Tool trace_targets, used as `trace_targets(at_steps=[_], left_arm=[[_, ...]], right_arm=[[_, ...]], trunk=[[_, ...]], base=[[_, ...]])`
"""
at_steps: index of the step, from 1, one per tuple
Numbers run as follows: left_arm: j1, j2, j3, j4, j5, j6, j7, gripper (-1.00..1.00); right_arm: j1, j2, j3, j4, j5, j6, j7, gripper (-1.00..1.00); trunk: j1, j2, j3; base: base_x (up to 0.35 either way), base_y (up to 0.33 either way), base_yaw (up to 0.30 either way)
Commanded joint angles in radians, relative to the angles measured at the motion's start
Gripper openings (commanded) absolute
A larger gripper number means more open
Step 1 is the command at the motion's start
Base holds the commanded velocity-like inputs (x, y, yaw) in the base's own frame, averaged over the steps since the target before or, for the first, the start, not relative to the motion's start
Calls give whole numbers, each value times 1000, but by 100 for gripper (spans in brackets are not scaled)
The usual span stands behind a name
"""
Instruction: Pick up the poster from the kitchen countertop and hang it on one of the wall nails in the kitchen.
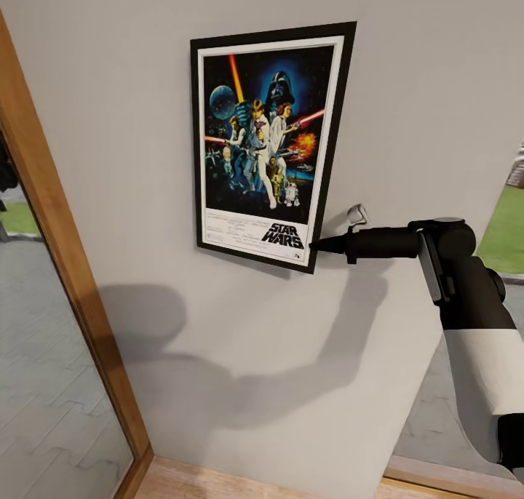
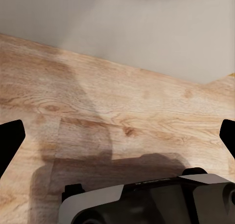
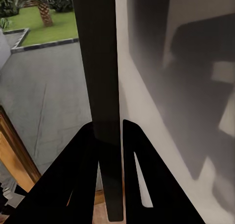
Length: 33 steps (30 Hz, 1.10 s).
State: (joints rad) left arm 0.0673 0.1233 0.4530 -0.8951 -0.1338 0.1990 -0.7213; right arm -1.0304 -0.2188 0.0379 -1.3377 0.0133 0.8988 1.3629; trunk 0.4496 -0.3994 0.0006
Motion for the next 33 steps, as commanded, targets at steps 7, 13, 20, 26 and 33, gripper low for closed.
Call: trace_targets(at_steps=[7, 13, 20, 26, 33], left_arm=[[0, -1, 3, -2, -4, 8, -6, 100], [0, -1, 3, -2, -4, 8, -6, 100], [0, -1, 3, -2, -4, 8, -6, 100], [0, -1, 3, -2, -4, 8, -6, 100], [0, -1, 3, -2, -4, 8, -6, 100]], right_arm=[[0, -1, 1, 0, 4, 11, 4, -100], [0, -1, 1, 0, 4, 11, 4, -100], [0, -1, 2, 0, 4, 11, 4, -100], [0, -1, 2, 0, 4, 11, 4, -100], [0, -1, 2, 0, 4, 11, 4, -100]], trunk=[[0, -1, 0], [0, -1, 0], [0, -1, 0], [0, -1, 0], [0, -1, 0]], base=[[0, 0, 0], [0, 0, 0], [129, 0, 0], [48, 0, 0], [6, 0, 0]])
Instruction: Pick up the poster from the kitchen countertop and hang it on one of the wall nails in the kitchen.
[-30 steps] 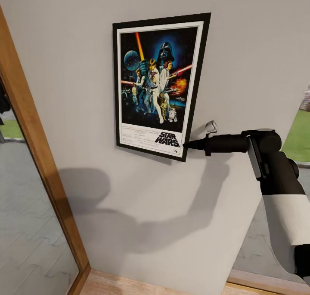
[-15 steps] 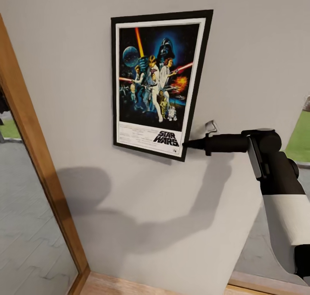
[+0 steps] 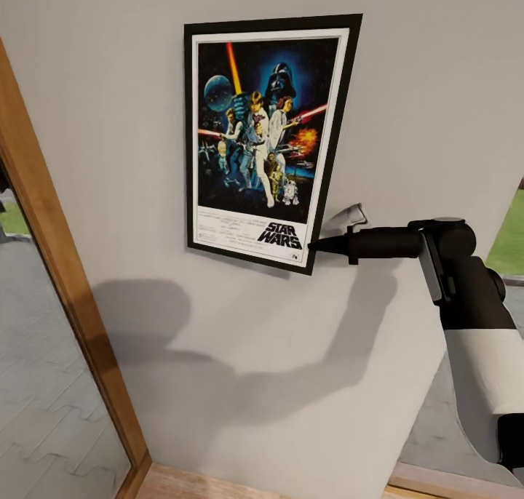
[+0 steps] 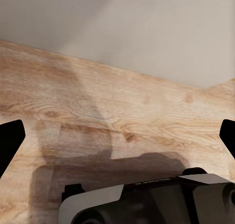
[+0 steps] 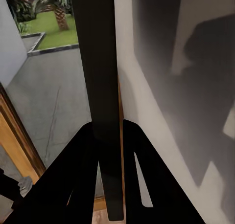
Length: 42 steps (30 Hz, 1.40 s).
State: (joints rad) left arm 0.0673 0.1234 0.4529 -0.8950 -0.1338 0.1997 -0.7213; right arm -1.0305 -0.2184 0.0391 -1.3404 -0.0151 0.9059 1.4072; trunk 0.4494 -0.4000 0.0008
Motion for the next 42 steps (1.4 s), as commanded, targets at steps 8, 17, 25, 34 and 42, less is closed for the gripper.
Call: trace_targets(at_steps=[8, 17, 25, 34, 42], left_arm=[[0, -1, 3, -2, -4, 7, -6, 100], [0, -1, 4, -3, -4, 6, -6, 100], [0, 0, 4, -4, -4, 7, -7, 100], [0, -1, 22, -3, -4, 6, -7, 100], [0, -1, 24, -3, -4, 6, -7, 100]], right_arm=[[0, -1, 1, 3, 32, 4, -40, -100], [0, -1, 0, 3, 32, 4, -39, -100], [0, -1, 0, 3, 32, 4, -39, -100], [0, -1, -1, 3, 32, 4, -40, -100], [0, -1, 0, 3, 31, 4, -33, -100]], trunk=[[1, 0, 0], [1, 0, 0], [1, 0, 0], [1, 0, 0], [1, 0, 0]], base=[[-2, 0, 0], [-118, 0, 0], [-11, 0, 0], [0, 0, 0], [0, 0, 0]])
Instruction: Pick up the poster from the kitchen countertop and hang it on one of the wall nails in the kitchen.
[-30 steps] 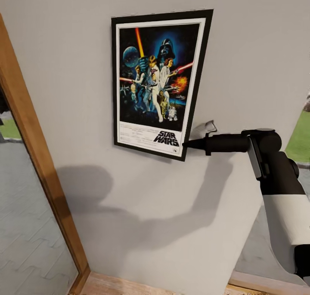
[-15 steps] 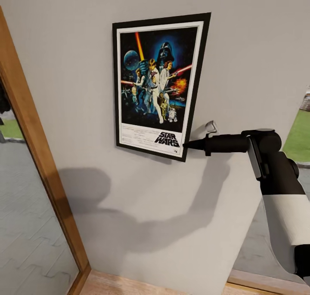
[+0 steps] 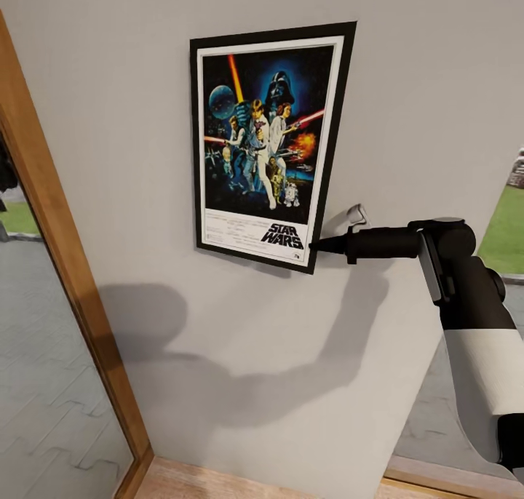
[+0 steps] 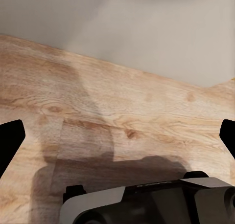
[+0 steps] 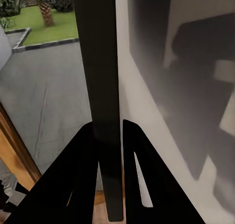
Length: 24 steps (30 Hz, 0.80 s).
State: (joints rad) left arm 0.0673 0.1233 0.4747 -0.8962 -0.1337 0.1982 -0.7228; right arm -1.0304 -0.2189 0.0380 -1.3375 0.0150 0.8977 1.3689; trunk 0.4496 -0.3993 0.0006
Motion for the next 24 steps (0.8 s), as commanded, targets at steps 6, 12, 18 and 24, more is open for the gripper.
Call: trace_targets(at_steps=[6, 12, 18, 24], left_arm=[[0, -1, 3, -2, -4, 7, -6, 100], [0, -1, 4, -2, -4, 7, -6, 100], [0, 0, 4, -3, -4, 7, -6, 100], [0, -1, 4, -3, -4, 7, -6, 100]], right_arm=[[0, 0, 0, 0, 0, 12, 52, -100], [0, 1, 1, 0, 0, 12, 56, -100], [0, 1, 1, 1, 0, 11, 58, -100], [0, 1, 1, 1, 0, 12, 57, -100]], trunk=[[0, -1, 0], [0, -1, 0], [0, -1, 0], [0, -1, 0]], base=[[0, 0, 0], [0, 0, 0], [0, 0, 0], [0, 0, 0]])
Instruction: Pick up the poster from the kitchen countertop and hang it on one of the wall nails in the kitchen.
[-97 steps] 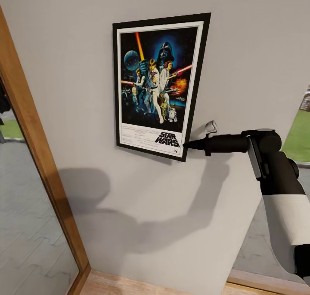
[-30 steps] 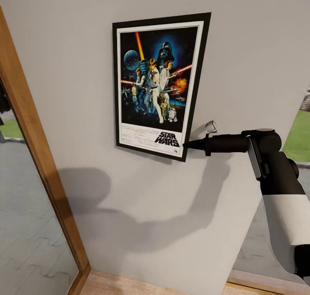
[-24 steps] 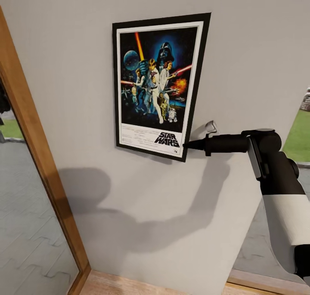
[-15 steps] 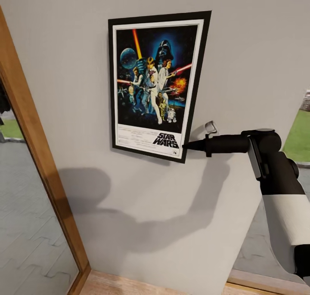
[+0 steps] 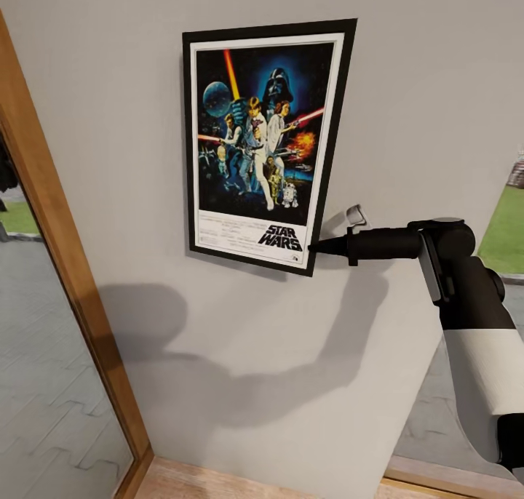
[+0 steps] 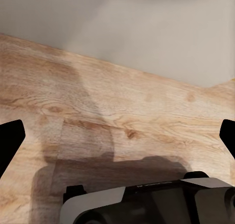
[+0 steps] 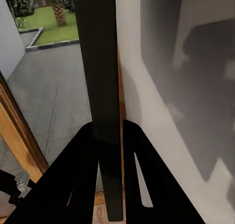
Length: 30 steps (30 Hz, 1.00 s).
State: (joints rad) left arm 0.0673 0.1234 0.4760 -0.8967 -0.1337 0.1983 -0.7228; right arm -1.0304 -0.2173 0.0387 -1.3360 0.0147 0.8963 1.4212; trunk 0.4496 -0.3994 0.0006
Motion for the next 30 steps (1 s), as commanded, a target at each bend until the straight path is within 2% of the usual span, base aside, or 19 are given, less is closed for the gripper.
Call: trace_targets(at_steps=[1, 30], left_arm=[[0, -1, 3, -2, -4, 7, -6, 100], [0, 6, 3, -2, -3, 8, -6, 100]], right_arm=[[0, -1, 0, 0, 1, 13, 5, -100], [0, -1, 0, 0, 2, 13, 1, -100]], trunk=[[0, -1, 0], [0, -1, 0]], base=[[0, 0, 0], [0, 0, 0]])
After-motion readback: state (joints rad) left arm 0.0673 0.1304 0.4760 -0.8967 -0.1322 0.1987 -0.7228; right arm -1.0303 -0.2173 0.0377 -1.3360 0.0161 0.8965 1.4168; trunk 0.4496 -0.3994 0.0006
